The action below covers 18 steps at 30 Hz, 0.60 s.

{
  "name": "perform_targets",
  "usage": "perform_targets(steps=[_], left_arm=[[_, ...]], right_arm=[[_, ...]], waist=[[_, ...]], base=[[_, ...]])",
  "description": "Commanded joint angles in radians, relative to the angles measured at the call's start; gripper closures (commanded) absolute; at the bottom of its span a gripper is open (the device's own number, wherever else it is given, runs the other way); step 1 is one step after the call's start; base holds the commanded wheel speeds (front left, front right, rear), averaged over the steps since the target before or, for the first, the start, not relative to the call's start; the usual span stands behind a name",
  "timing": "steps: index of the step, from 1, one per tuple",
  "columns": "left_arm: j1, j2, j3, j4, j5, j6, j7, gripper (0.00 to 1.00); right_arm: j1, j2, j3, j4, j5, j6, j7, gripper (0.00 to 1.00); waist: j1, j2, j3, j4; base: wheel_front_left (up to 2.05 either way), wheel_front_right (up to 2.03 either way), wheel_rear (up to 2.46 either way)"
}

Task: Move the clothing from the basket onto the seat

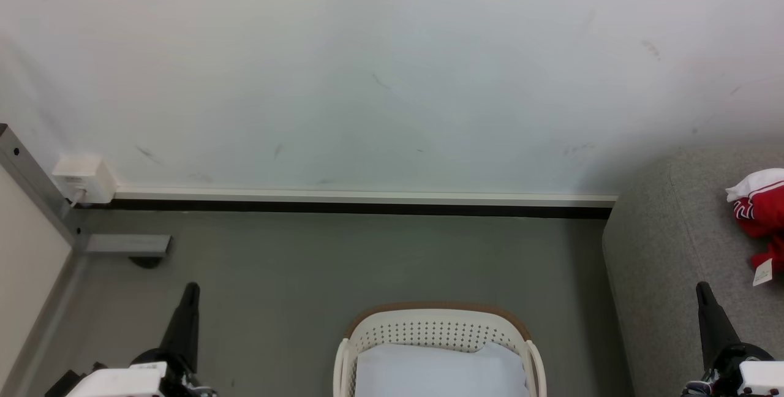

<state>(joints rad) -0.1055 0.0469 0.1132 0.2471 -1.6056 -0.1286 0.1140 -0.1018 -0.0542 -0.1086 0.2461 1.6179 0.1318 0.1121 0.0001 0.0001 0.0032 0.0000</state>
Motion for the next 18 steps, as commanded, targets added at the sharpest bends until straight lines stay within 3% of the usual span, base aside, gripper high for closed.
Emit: perform_targets(steps=[1,18], left_arm=[[-0.008,0.006,0.003,-0.003,-0.013,-0.004,0.004,1.0],[-0.007,0.006,0.003,-0.003,-0.013,-0.004,0.004,1.0]], right_arm=[[-0.012,0.0,-0.005,-0.004,-0.002,-0.002,0.0,1.0],[-0.012,0.002,-0.006,-0.004,-0.004,-0.002,0.001,1.0]], waist=[[-0.0001,-0.0001,0.0,0.0],[-0.0001,-0.0001,0.0,0.0]], base=[[0.0,0.0,0.0],[0.0,0.0,0.0]])
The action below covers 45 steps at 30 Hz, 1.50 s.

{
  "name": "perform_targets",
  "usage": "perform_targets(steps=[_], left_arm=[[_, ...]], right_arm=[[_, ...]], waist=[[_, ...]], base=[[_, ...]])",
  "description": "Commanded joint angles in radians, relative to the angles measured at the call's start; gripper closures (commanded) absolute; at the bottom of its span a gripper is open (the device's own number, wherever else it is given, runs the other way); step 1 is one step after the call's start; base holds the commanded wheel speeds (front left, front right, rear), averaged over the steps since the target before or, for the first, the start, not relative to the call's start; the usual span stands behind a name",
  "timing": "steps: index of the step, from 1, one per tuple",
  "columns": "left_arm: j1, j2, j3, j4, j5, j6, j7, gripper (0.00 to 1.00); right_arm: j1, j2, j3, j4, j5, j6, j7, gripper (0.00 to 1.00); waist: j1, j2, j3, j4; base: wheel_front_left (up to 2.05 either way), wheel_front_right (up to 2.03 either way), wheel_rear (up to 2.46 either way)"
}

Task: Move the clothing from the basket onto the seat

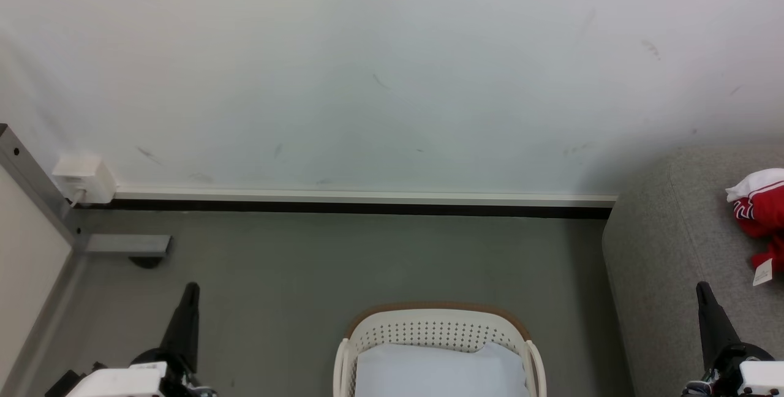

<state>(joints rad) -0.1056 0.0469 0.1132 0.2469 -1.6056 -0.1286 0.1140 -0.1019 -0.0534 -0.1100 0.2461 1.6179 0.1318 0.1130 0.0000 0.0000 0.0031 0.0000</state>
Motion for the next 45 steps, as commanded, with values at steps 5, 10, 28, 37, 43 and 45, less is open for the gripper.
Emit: perform_targets(steps=[5,10,28,37,43,45], left_arm=[[-0.007,0.006,0.003,-0.003,-0.013,-0.004,0.004,1.0],[-0.007,0.006,0.003,-0.003,-0.013,-0.004,0.004,1.0],[-0.007,0.006,0.003,-0.003,-0.013,-0.005,0.004,1.0],[-0.007,0.006,0.002,-0.003,-0.013,-0.005,0.004,1.0],[-0.007,0.006,0.002,-0.003,-0.013,-0.005,0.004,1.0],[-0.007,0.006,0.002,-0.003,-0.013,-0.005,0.004,1.0]], right_arm=[[-0.012,0.001,-0.005,-0.004,-0.004,-0.002,0.0,1.0],[-0.012,0.001,-0.006,-0.004,-0.005,-0.002,0.001,1.0],[-0.012,0.002,-0.006,-0.004,-0.006,-0.002,0.002,1.0],[-0.012,0.002,-0.007,-0.004,-0.007,-0.002,0.003,1.0],[-0.012,0.002,-0.007,-0.004,-0.007,-0.002,0.003,1.0],[-0.012,0.002,-0.007,-0.004,-0.007,-0.002,0.003,1.0]], waist=[[0.0,0.0,0.0,0.0],[0.0,0.0,0.0,0.0],[0.0,0.0,0.0,0.0],[0.0,0.0,0.0,0.0],[0.0,0.0,0.0,0.0],[0.0,0.0,0.0,0.0]], base=[[0.0,0.0,0.0],[0.0,0.0,0.0],[0.0,0.0,0.0],[0.0,0.0,0.0],[0.0,0.0,0.0],[0.0,0.0,0.0]])
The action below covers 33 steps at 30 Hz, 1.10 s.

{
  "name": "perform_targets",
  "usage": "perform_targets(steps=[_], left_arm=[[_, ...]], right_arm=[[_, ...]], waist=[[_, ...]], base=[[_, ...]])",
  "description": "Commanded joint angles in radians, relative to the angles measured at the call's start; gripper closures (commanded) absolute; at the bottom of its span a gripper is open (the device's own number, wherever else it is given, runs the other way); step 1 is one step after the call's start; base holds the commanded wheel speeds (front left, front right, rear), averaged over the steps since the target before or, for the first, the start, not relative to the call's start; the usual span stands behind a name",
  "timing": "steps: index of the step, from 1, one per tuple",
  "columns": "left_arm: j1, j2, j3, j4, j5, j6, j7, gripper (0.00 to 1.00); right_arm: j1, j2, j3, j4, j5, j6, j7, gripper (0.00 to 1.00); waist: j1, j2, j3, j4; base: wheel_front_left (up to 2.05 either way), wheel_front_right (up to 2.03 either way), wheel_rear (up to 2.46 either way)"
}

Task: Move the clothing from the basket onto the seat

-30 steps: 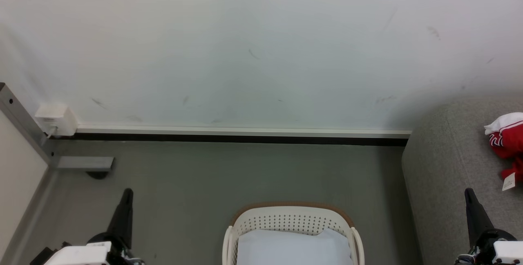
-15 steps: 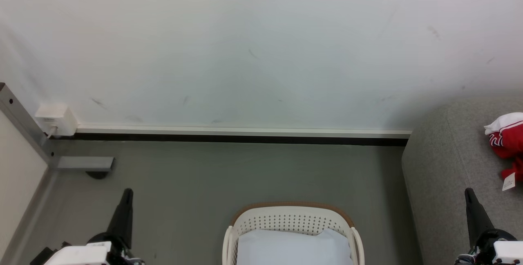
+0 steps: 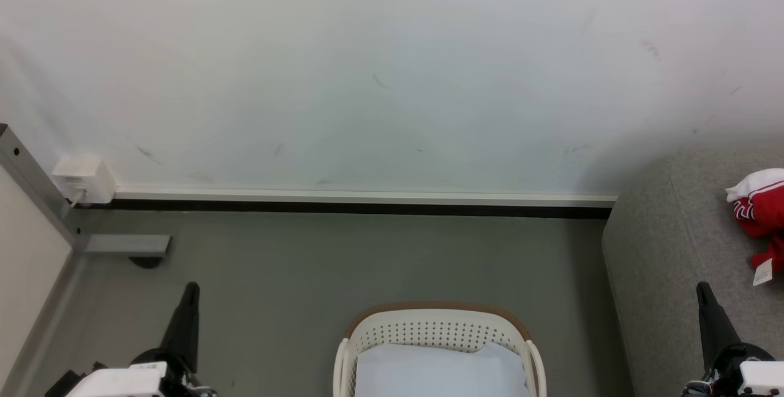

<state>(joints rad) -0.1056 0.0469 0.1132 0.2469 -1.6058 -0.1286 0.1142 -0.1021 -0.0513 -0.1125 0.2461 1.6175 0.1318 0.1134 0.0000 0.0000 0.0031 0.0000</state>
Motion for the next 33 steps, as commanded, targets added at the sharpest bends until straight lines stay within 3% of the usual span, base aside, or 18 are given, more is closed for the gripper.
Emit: perform_targets(steps=[1,33], left_arm=[[-0.007,0.006,0.002,-0.003,-0.013,-0.005,0.004,1.0],[-0.007,0.006,0.002,-0.003,-0.013,-0.005,0.004,1.0]], right_arm=[[-0.012,0.0,-0.005,-0.004,-0.007,-0.002,0.003,1.0],[-0.012,0.001,-0.005,-0.003,-0.008,-0.002,0.004,1.0]], waist=[[0.0,0.0,0.0,0.0],[0.0,0.0,0.0,0.0]], base=[[0.0,0.0,0.0],[0.0,0.0,0.0]])
